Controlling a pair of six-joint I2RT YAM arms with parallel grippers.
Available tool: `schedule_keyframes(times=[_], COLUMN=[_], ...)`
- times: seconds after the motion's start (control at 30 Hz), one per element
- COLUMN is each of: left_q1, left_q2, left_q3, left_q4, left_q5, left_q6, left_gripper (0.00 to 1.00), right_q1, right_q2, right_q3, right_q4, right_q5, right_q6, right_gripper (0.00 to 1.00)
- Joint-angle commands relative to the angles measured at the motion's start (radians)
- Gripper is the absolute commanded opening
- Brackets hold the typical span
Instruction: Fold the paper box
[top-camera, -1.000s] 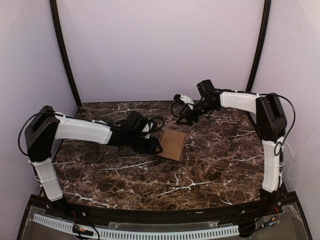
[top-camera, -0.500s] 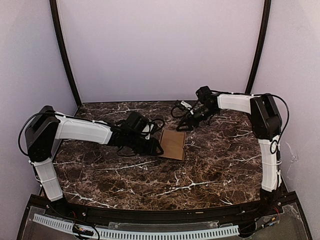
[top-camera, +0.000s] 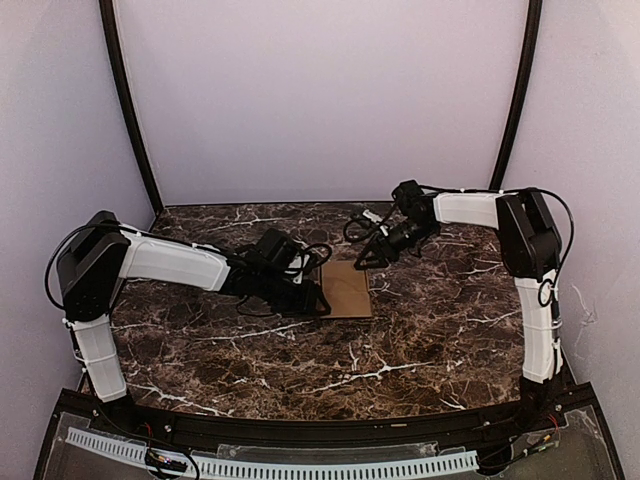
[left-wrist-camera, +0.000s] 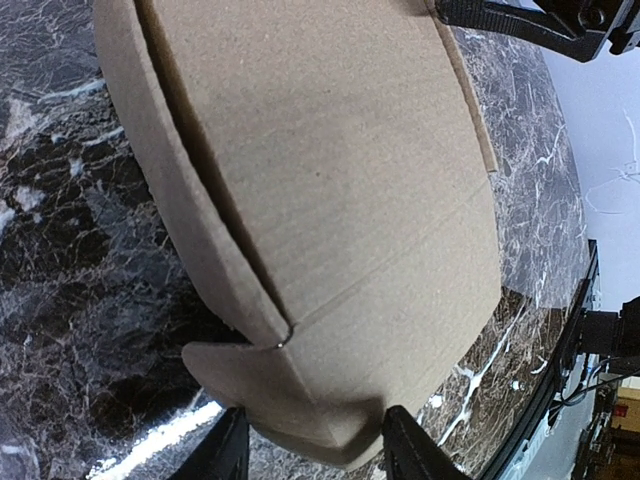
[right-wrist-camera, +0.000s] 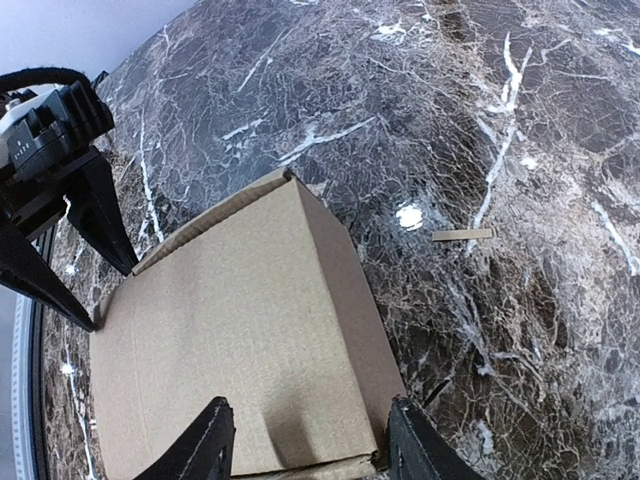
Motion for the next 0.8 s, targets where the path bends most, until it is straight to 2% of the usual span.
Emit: schedule_keyframes(times=[0.0,0.3,0.57,0.77], left_q1=[0.005,0.005,0.005,0.005], left_q2=[-0.004,0.036,0.054,0.068], left_q3=[0.014,0.025,0.029,0.035], left_q4=[-0.018,0.041,0.107,0.132], left_q5=[0.000,0.045,0.092,0.101], left_q6=[-0.006,-0.041,-0.075,-0.089], left_gripper=[0.45,0.44,0.37,0.37], right_q1=[-0.005,-0.005,-0.005,-0.006], right_q2=[0.034,0.039,0.045,0.050], right_q3=[-0.013,-0.025,-0.027,-0.026], right_q4=[-0.001,0.003,0.005,0.004], right_q5=[-0.039,-0.039,-0.038,-0.041], right_q6=[0.007,0.019,0.024,0.029], right_gripper=[0.51,0.48,0.47,0.47])
